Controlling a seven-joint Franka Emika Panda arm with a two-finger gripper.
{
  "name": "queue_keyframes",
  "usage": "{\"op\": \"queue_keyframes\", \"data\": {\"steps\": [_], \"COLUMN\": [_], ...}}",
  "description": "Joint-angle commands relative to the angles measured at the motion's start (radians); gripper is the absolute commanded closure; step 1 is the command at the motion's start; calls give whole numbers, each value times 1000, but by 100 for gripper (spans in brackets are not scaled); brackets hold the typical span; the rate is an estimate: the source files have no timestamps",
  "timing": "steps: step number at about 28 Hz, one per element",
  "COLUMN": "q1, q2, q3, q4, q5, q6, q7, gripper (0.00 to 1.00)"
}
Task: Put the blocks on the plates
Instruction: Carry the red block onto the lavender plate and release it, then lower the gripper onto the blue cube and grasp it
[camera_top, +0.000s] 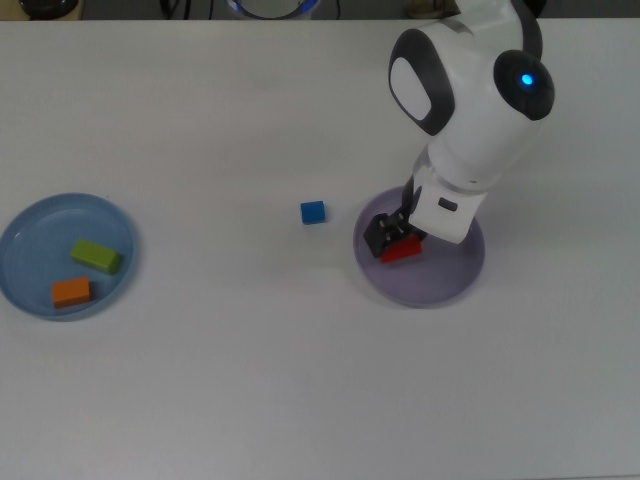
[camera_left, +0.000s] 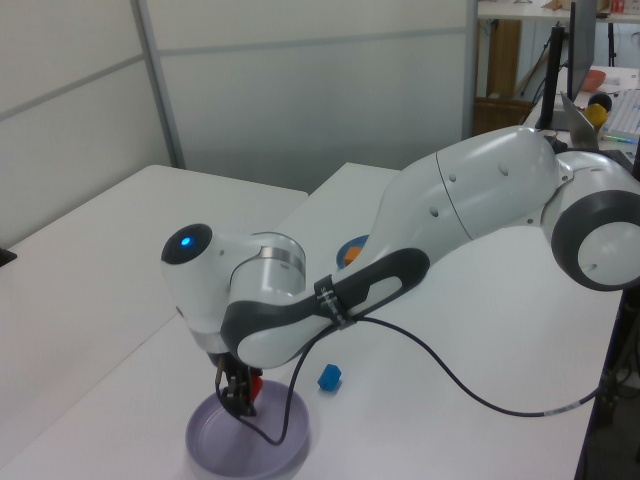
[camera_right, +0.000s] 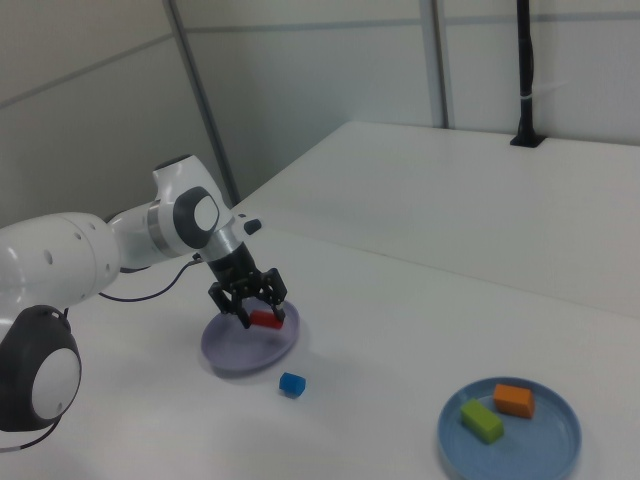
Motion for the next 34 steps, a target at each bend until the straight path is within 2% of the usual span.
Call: {"op": "queue_keyframes", "data": {"steps": [1, 9, 13, 19, 25, 34], "q1": [19, 19, 18, 9, 2, -21], "q2": [-14, -56, -82, -79, -67, -28], "q3": [-5, -4, -13, -33, -79, -85], "q4": [-11, -5, -5, -11, -42, -48], "q5": [-16, -12, -19, -21, -21, -47], "q6": [-17, -52, -159, -342, -348, -345], "q7": [11, 6, -23, -111, -111, -112], "gripper": [0, 0, 0, 0, 0, 0]}}
